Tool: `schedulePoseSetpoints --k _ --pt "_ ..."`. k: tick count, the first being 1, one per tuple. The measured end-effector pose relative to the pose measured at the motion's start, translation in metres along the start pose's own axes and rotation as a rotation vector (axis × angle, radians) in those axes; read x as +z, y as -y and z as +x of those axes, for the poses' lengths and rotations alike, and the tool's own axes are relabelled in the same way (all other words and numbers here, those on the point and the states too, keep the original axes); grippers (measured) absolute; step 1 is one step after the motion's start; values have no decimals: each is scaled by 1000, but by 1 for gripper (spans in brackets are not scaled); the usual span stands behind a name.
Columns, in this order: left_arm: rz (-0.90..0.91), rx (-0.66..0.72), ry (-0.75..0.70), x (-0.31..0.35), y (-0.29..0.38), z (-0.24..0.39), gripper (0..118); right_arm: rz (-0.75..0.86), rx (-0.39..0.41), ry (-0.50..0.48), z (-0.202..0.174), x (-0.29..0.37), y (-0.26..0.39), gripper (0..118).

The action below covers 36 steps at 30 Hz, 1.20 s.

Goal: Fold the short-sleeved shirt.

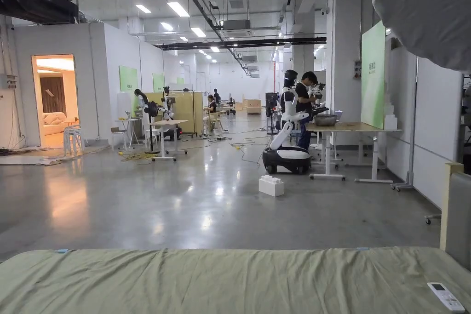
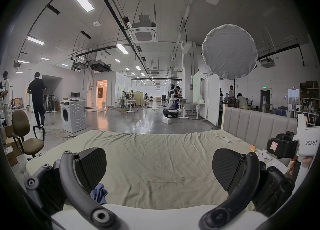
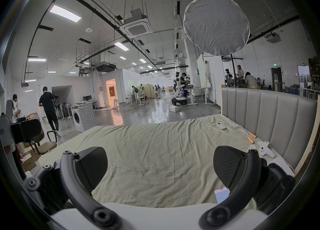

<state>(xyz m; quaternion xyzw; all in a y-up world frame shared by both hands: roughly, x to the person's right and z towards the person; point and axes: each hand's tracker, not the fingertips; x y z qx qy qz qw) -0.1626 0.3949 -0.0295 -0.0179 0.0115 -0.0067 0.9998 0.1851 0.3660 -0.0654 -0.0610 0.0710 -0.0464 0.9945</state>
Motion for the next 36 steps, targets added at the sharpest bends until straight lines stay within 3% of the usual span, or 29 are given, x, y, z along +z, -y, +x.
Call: schedulePoseSetpoints --k 9,19,25,30,36 --pt "-29 12 10 -1 2 0 118 14 -54 -24 5 1 -2 118" --pt "-11 55 29 3 -16 -4 118 -37 -76 190 -14 -1 -20 118" --pt "-21 107 55 2 -15 -4 118 -46 -135 154 -18 5 -30 118" --pt "-26 65 50 0 -14 2 118 -102 -170 177 -28 10 -39 118" --pt "-32 40 72 1 -13 5 118 -101 -189 131 -24 9 -39 118"
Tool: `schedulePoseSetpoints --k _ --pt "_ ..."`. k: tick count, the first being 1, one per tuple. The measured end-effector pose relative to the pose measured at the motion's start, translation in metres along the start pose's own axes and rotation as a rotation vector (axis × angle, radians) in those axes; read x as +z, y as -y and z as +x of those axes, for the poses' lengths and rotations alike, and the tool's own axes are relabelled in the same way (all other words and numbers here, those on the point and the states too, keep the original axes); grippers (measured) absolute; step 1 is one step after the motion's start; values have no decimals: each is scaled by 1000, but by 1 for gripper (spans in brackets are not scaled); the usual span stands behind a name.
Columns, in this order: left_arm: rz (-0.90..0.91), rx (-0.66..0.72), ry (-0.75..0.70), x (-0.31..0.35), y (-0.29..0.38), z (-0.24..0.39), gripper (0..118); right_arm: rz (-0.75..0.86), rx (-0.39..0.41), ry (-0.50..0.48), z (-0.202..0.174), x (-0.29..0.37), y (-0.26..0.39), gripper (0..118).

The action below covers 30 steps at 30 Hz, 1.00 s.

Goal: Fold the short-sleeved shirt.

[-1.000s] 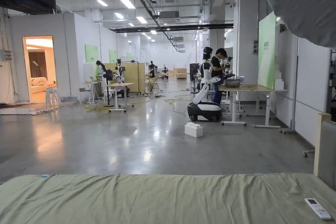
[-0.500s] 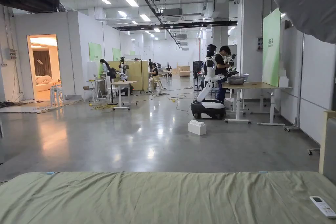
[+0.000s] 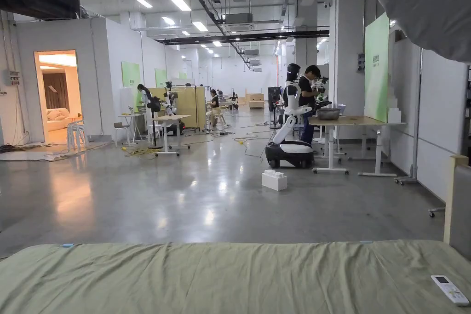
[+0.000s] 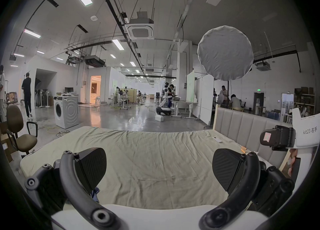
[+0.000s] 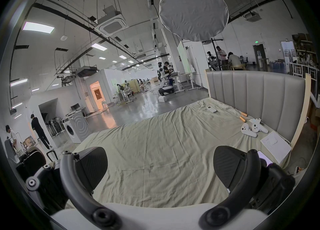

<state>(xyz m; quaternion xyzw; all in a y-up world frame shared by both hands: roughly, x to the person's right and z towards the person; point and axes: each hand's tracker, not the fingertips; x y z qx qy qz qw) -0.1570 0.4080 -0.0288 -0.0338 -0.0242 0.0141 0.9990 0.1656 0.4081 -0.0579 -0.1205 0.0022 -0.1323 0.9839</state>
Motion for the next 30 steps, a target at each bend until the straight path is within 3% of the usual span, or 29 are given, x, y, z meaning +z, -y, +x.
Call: schedulePoseSetpoints --k 5,11,15,17,20,24,25,28,30 --pt "4 0 2 0 -1 0 118 16 -4 -33 3 3 2 118" --pt "12 -22 -16 0 4 4 118 11 36 -2 -1 -1 3 118" --pt "7 -19 0 -3 7 4 118 -17 -5 -12 6 -10 3 118" --pt "4 -19 0 -4 7 3 118 -30 -29 7 9 -14 5 118" --pt "5 -18 -5 -6 8 1 118 15 17 88 11 -15 8 118" --pt "7 2 -2 -10 10 -3 118 11 -1 48 14 -15 4 118" --pt "7 6 -2 -12 10 -4 118 33 12 57 11 -14 4 118" --pt "2 11 2 -16 12 -3 118 2 148 95 -1 -18 7 118" --pt "1 4 18 -17 13 -3 118 8 163 101 -6 -18 14 118"
